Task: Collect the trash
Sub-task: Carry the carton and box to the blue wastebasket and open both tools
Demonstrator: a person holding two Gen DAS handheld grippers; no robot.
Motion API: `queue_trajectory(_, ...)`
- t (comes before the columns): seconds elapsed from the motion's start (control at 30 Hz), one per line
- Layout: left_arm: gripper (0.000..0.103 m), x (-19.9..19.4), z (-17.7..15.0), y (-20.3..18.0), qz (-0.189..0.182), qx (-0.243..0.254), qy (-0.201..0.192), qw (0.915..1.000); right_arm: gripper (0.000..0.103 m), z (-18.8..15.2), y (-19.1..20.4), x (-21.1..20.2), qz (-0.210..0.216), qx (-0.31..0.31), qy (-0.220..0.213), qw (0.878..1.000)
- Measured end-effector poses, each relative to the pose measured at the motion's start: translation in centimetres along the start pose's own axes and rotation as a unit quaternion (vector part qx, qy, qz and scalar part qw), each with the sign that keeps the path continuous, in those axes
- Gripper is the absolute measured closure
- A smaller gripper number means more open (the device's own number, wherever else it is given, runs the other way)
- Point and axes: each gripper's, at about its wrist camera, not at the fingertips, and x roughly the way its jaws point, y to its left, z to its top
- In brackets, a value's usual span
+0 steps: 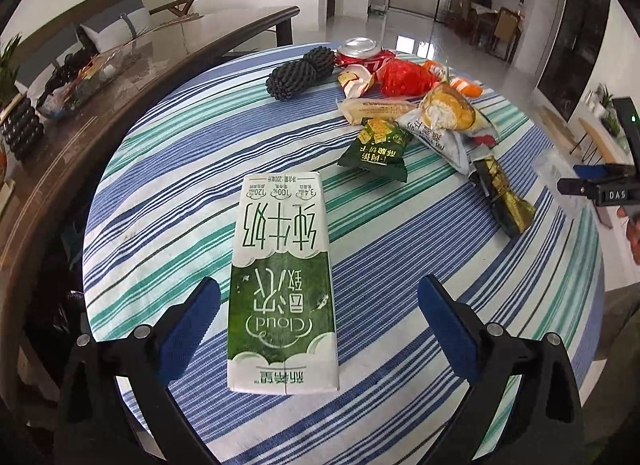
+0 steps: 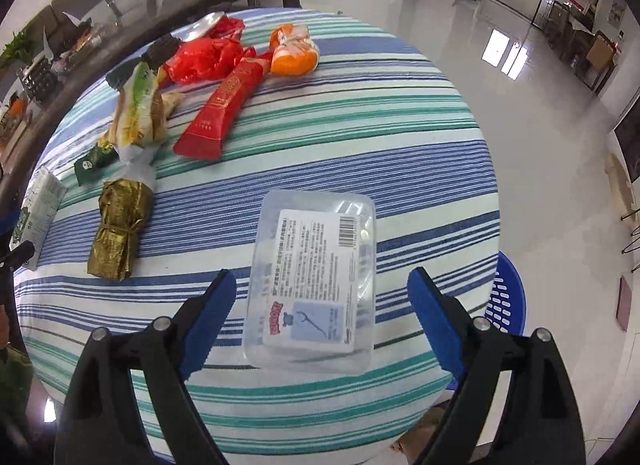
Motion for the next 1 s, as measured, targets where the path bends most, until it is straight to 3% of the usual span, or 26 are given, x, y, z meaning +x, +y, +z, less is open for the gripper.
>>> queue_trajectory(0.03,0.012,0.2,0.1,-0.2,0.011,0.011,0.004,0.9999,0.037,0.2,0.1,0.4,-0.001,-0.004,0.008,1.0)
queue_trajectory(0.1,0.056,0.4,0.4,-0.3,0.029,0.026,0.009,0.9992,0.043,0.4,0.1,0.3,0.0,-0.007,0.009,1.0)
queue_trajectory(0.3,0.057,-1.5,2.1,-0.6,-0.02,-0.003,-0.009,0.9997,0.043,0.3,-2.5,-3.4,0.05,0.037,-0.047,0.997)
queue_trajectory(0.43,0.057,-4.3,5.2,-4.3,-0.094,-0.007,-0.043,0.9946,0.043,-0.3,-7.5,-6.5,0.045,0.077,-0.083,0.993)
queue_trajectory(0.53,0.057,-6.1,8.3,-9.6,-0.147,0.025,-0.065,0.9866,0.043,-1.1,-12.1,-7.8,0.021,0.101,-0.098,0.99)
queue_trajectory(0.67,0.056,-5.4,12.4,-18.9,-0.206,0.078,-0.065,0.9733,0.043,-2.9,-18.1,-7.7,-0.005,0.143,-0.1,0.985)
queue_trajectory(0.8,0.056,-1.7,14.6,-28.4,-0.252,0.113,-0.03,0.9607,0.043,-4.9,-22.9,-6.4,-0.019,0.182,-0.092,0.979)
queue_trajectory(1.0,0.056,5.6,14.8,-39.7,-0.267,0.151,0.025,0.9515,0.043,-7.2,-27.7,-4.3,-0.009,0.233,-0.089,0.968)
